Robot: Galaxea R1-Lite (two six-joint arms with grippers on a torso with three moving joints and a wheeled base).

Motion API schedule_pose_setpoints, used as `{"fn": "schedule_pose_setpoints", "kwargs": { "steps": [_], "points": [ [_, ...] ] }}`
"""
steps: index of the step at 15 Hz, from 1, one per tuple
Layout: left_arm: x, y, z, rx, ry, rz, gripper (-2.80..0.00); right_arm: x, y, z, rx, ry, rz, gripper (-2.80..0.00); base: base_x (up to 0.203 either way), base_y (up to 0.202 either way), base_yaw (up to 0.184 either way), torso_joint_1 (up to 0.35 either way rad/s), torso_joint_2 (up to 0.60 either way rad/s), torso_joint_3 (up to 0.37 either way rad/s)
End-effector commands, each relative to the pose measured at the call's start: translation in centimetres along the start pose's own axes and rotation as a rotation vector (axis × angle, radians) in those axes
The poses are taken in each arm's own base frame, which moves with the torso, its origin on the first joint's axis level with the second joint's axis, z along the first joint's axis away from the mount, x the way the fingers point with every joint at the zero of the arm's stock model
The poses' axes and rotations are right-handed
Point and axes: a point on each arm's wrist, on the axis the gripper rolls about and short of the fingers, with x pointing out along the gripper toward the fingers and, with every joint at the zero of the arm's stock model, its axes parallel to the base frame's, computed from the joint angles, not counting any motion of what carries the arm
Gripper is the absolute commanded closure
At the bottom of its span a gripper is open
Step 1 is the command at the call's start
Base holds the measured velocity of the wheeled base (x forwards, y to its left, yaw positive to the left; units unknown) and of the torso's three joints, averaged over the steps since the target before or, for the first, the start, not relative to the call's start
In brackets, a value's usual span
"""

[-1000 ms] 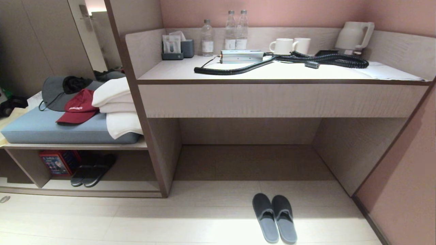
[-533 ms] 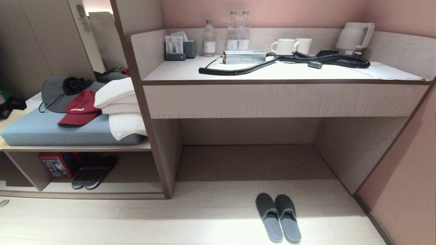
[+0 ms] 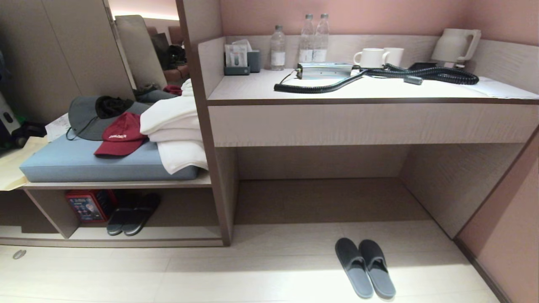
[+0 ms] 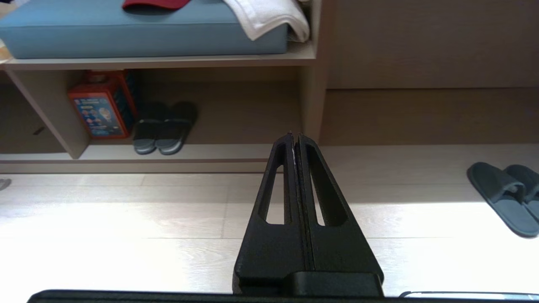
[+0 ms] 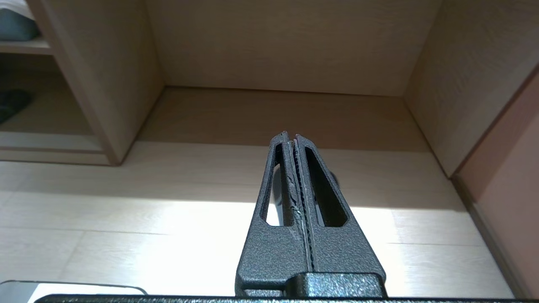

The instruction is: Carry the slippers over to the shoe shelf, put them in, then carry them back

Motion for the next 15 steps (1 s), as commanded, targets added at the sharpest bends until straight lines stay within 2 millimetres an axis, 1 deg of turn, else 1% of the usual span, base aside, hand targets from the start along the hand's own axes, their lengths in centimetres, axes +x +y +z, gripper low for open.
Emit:
{"fn": "schedule_pose_setpoints", "kwargs": {
  "steps": [1, 15],
  "points": [
    [0.01, 0.0, -0.01, 0.0, 0.001, 0.002, 0.0, 0.01, 0.0, 0.01, 0.001, 0.0, 0.0, 0.0, 0.0, 0.196, -0.002, 0.0, 0.0, 0.002],
    [0.01, 0.0, -0.02, 0.0, 0.001, 0.001, 0.0, 0.01, 0.0, 0.01, 0.001, 0.0, 0.0, 0.0, 0.0, 0.196, -0.001, 0.002, 0.0, 0.003]
  ]
}}
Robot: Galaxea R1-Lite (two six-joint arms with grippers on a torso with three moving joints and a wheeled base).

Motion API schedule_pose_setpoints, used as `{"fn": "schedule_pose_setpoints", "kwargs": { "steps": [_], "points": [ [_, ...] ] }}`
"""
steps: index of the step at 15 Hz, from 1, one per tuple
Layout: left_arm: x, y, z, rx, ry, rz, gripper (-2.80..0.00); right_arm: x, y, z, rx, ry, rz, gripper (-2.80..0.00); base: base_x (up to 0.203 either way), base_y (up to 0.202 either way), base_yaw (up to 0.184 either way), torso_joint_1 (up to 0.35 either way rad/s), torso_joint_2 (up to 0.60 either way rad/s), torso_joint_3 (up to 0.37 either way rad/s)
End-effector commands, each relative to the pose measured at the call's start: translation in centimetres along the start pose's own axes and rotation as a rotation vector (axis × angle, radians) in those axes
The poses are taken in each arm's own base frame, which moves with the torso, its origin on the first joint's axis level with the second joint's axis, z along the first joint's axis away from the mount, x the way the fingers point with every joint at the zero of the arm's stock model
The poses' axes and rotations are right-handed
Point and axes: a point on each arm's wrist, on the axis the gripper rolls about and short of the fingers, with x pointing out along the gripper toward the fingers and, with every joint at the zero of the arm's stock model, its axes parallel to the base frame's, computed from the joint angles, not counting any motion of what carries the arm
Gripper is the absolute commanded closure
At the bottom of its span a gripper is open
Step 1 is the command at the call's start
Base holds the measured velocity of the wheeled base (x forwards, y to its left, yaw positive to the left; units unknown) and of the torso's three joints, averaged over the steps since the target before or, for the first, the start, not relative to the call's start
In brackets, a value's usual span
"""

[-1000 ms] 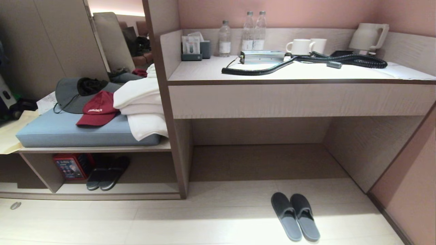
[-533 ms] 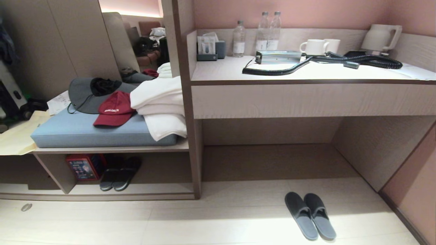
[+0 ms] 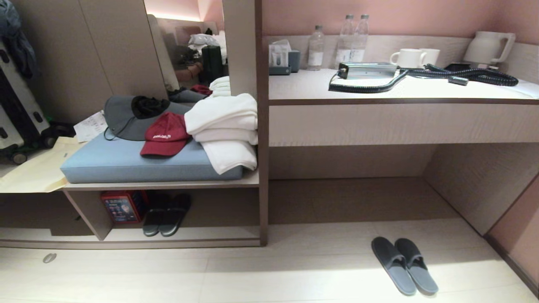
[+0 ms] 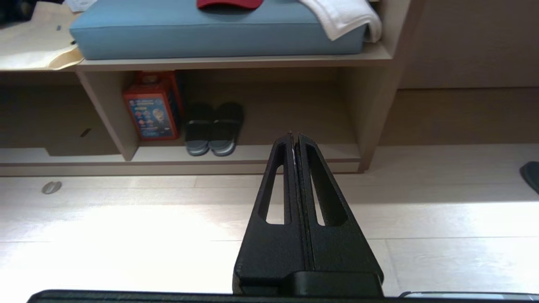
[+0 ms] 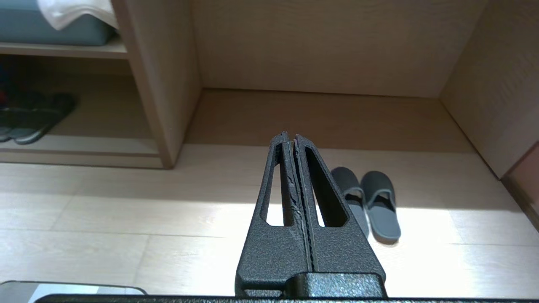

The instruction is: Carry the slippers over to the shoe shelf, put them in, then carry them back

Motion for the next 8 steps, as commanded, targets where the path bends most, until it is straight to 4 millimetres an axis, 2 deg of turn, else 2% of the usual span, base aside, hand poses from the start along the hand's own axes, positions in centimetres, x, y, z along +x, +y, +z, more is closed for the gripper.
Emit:
{"fn": "schedule_pose_setpoints", "kwargs": {
  "steps": [1, 8],
  "points": [
    [0.02, 0.0, -0.04, 0.0, 0.003, 0.0, 0.0, 0.01, 0.0, 0.01, -0.001, 0.0, 0.0, 0.0, 0.0, 0.194, 0.0, 0.005, 0.0, 0.005],
    [0.0, 0.0, 0.0, 0.0, 0.0, 0.0, 0.0, 0.01, 0.0, 0.01, 0.001, 0.0, 0.0, 0.0, 0.0, 0.196, -0.001, 0.003, 0.0, 0.003]
  ]
}}
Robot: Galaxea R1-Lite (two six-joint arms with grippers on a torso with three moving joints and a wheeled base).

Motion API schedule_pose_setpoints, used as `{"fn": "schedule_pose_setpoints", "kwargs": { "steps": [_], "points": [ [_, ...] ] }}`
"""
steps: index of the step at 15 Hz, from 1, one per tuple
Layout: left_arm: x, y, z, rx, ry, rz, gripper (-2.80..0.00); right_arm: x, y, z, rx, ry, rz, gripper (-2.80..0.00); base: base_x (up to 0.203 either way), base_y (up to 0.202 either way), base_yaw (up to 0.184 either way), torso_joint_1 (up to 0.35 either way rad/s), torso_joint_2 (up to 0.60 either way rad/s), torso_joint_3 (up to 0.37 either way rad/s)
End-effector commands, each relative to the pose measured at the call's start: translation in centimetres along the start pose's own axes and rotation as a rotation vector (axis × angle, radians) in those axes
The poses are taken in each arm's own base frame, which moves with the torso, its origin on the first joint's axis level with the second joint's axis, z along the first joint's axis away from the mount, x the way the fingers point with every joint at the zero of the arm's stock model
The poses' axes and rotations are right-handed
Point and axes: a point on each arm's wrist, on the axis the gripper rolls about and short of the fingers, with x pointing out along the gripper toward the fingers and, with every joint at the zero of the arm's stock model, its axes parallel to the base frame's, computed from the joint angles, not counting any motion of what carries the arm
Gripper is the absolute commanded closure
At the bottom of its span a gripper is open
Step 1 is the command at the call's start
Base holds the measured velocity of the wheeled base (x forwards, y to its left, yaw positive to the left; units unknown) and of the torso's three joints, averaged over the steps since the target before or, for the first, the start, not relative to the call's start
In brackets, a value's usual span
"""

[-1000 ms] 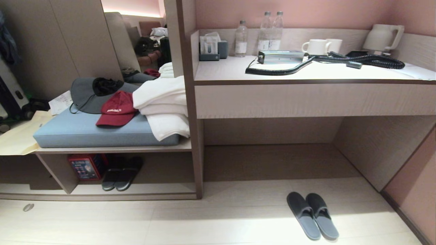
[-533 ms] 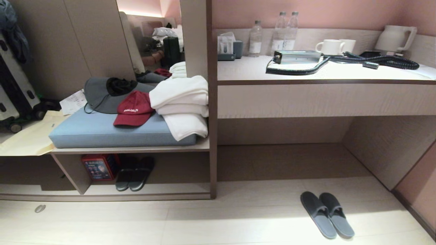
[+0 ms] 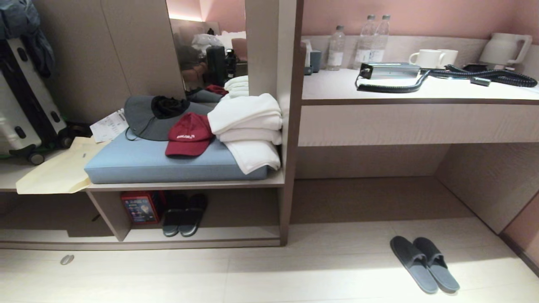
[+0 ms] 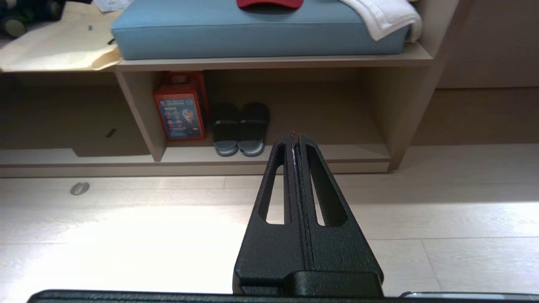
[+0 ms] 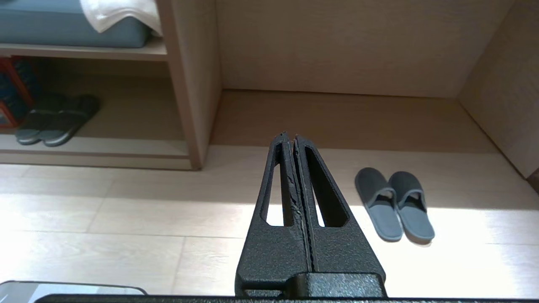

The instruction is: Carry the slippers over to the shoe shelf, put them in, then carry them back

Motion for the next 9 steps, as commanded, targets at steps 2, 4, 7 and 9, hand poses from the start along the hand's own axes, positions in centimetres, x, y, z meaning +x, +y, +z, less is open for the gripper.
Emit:
{"fn": "schedule_pose_setpoints", "kwargs": {
  "steps": [2, 4, 7, 9],
  "points": [
    [0.02, 0.0, -0.04, 0.0, 0.002, 0.0, 0.0, 0.01, 0.0, 0.0, 0.0, 0.0, 0.0, 0.0, 0.0, 0.197, -0.002, 0.001, 0.0, 0.001],
    [0.01, 0.0, -0.02, 0.0, 0.002, 0.0, 0.0, 0.01, 0.0, 0.0, 0.0, 0.0, 0.0, 0.0, 0.0, 0.198, 0.0, 0.002, 0.0, 0.0],
    [0.01, 0.0, -0.01, 0.001, 0.001, 0.001, 0.0, 0.01, 0.0, 0.0, -0.001, 0.0, 0.0, 0.0, 0.0, 0.196, -0.002, -0.001, 0.01, 0.002],
    [0.02, 0.0, -0.04, 0.008, 0.002, 0.002, 0.0, 0.01, 0.0, 0.0, -0.001, 0.0, 0.0, 0.0, 0.0, 0.179, -0.001, -0.003, 0.0, 0.0]
  ]
}}
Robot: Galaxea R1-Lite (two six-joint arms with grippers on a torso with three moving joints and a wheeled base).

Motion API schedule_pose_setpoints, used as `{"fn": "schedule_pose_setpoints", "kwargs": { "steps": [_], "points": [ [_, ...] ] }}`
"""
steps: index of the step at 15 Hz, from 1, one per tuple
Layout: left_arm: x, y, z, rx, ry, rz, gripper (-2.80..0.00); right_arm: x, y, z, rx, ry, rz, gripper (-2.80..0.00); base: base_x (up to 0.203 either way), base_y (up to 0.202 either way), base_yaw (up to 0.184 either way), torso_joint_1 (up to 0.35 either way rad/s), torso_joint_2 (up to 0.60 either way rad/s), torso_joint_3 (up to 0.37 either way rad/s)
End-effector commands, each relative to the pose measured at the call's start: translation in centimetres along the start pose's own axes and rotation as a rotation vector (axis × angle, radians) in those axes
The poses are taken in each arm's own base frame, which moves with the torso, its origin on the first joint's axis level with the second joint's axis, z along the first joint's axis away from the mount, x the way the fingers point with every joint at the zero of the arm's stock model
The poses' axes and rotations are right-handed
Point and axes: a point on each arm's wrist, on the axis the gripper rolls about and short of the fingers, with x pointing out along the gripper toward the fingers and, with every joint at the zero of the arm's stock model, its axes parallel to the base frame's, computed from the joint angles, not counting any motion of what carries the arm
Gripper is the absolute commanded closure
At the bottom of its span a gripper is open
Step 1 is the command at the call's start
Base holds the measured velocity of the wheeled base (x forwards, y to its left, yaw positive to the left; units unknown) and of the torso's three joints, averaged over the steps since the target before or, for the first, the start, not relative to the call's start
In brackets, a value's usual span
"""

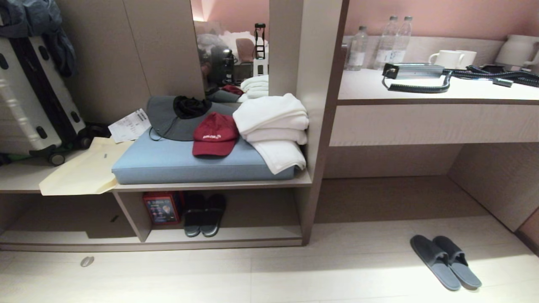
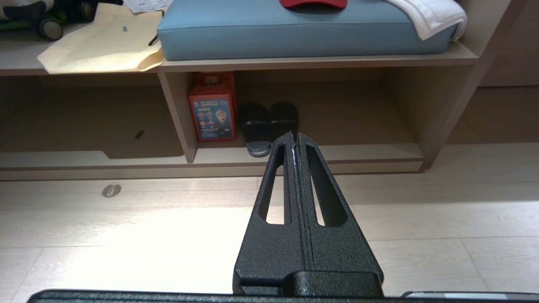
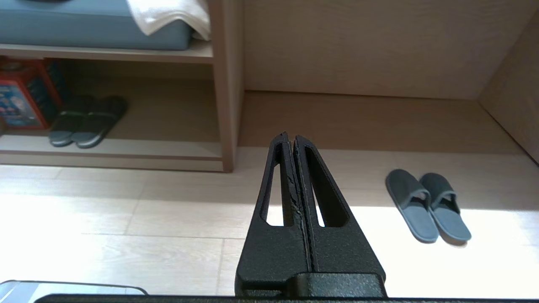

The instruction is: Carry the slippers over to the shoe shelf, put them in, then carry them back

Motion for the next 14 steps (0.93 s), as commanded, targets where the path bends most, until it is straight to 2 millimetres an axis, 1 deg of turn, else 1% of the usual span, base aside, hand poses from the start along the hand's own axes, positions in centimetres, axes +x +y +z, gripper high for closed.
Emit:
{"fn": "schedule_pose_setpoints", "kwargs": {
  "steps": [1, 7, 8, 14],
  "points": [
    [0.01, 0.0, 0.0, 0.0, 0.001, 0.001, 0.0, 0.01, 0.0, 0.0, -0.001, 0.001, 0.001, 0.0, 0.0, 0.12, 0.002, 0.002, 0.01, 0.006],
    [0.01, 0.0, 0.0, -0.003, 0.001, 0.0, 0.0, 0.01, 0.0, 0.0, -0.001, 0.001, 0.001, 0.0, 0.0, 0.009, 0.0, 0.001, 0.0, 0.001],
    [0.01, 0.0, 0.0, -0.003, 0.001, 0.001, 0.0, 0.01, 0.0, 0.0, 0.0, 0.001, 0.001, 0.0, -0.07, 0.0, 0.001, 0.008, 0.01, -0.002],
    [0.01, 0.0, 0.0, -0.004, 0.001, -0.001, 0.0, 0.01, 0.0, 0.0, 0.0, 0.001, 0.001, 0.0, -0.189, 0.0, 0.001, 0.001, 0.0, 0.002]
  ]
}}
